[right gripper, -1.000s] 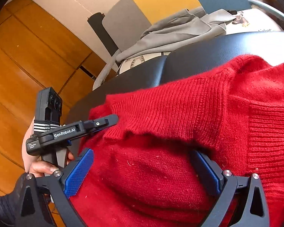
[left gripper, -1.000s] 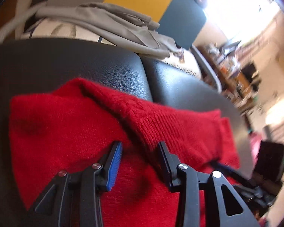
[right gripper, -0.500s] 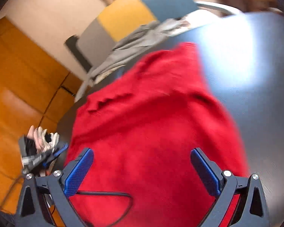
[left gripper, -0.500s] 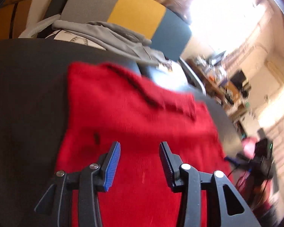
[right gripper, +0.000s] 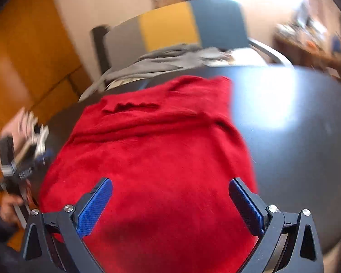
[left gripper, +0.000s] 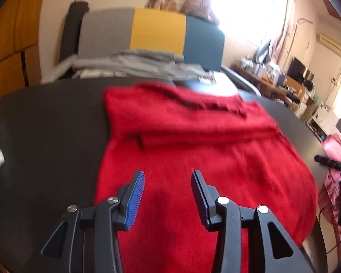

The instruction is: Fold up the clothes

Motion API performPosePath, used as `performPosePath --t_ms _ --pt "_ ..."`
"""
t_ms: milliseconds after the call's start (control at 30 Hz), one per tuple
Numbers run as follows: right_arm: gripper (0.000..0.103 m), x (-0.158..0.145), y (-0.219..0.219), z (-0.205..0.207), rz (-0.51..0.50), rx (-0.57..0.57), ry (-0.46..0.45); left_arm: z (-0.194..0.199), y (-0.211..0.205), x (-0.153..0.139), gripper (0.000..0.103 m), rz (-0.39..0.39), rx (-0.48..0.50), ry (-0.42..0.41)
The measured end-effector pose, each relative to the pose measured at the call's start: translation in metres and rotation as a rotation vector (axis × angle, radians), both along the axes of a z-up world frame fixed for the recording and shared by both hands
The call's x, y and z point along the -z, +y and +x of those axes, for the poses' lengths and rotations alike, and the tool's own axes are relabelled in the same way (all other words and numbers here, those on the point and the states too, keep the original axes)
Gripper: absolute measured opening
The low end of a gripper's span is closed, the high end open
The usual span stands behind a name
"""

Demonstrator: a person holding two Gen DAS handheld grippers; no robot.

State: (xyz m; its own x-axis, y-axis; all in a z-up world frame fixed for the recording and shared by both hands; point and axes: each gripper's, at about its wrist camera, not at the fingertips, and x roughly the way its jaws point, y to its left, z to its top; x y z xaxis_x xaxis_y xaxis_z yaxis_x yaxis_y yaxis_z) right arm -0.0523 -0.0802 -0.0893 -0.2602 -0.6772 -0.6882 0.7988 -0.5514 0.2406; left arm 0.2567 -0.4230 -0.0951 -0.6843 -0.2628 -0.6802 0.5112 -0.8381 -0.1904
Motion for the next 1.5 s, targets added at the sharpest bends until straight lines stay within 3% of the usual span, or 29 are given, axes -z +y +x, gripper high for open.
performPosePath --t_ms 100,200,333,367,433,567,933,1033,1233,1367,1433,1500 --pt "0.103 -0.006 -0.059 -0.001 0.035 -0.095 0.072 -0.019 -0.015 -0.007 0.044 -0.013 -0.027 0.021" --pt "0.103 -0.005 -0.103 -0.011 0.064 -0.126 0.090 -0.039 -0.030 -0.013 0.044 -0.026 -0.051 0.039" --pt "0.103 0.016 -0.152 -0.042 0.202 -0.088 0.075 -0.076 -0.057 0.014 0.044 0.002 -0.043 -0.073" --pt "0.103 0.025 -0.158 -0.047 0.238 -0.078 0.070 -0.084 -0.062 0.022 0.047 0.019 -0.037 -0.104" --pt "0.103 0.045 -0.165 -0.053 0.301 -0.064 0.064 -0.087 -0.071 0.029 0.052 0.048 -0.039 -0.087" --pt "0.103 0.051 -0.167 -0.055 0.280 -0.041 0.094 -0.090 -0.088 0.038 0.054 0.095 -0.033 -0.045" --pt "0.103 0.043 -0.200 -0.076 0.266 -0.007 0.082 -0.132 -0.130 0.034 0.057 0.075 0.009 -0.070" --pt "0.103 0.029 -0.180 -0.079 0.189 -0.052 0.007 -0.116 -0.127 0.018 0.057 0.098 0.032 -0.037" --pt "0.103 -0.002 -0.066 -0.070 -0.030 -0.034 -0.208 -0.036 -0.104 -0.004 0.057 0.170 0.085 0.051" --pt "0.103 0.020 0.036 -0.060 -0.081 0.085 -0.416 0.024 -0.088 0.003 0.057 0.231 0.084 0.059" --pt "0.103 0.042 0.085 -0.053 -0.160 0.146 -0.543 0.047 -0.083 0.011 0.057 0.260 0.053 0.051" --pt "0.103 0.056 0.108 -0.048 -0.223 0.174 -0.607 0.070 -0.077 0.019 0.057 0.289 0.022 0.042"
